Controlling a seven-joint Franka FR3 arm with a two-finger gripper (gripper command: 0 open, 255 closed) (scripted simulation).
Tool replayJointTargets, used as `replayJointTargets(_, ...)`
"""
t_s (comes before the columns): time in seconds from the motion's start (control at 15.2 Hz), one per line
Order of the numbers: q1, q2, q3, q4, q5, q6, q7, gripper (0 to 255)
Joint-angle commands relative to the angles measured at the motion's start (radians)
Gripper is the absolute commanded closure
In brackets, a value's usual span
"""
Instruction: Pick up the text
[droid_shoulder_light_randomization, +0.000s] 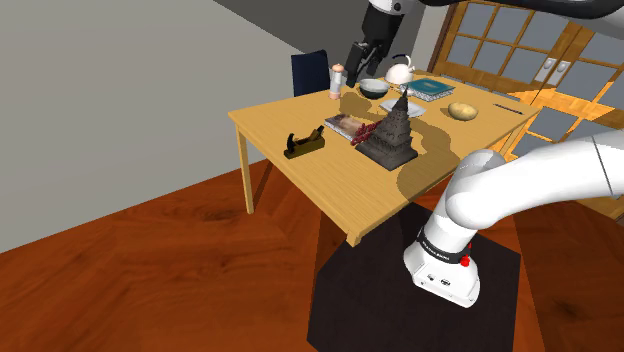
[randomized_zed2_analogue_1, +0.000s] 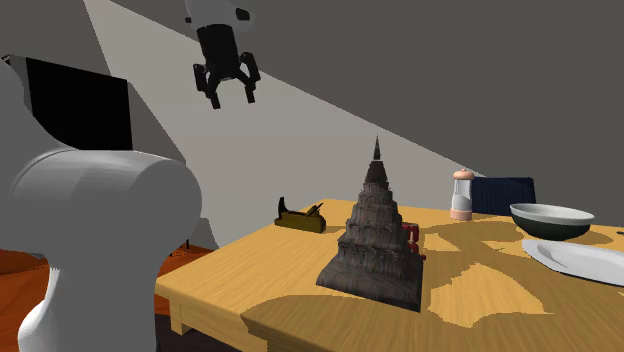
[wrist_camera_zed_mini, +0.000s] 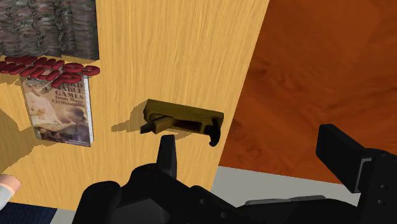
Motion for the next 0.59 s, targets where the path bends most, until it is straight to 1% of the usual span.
replayJointTargets(0.0, 0.0, 0.0, 0.0, 0.0, 0.0, 0.0, 0.0, 0)
replayJointTargets(0.26, 0.035, -0.046, -0.125, -0.094, -0.051, 0.035, -0.224, 0)
replayJointTargets(0.53, 0.06, -0.055, -0.257, -0.152, -0.115, 0.071, -0.45, 0)
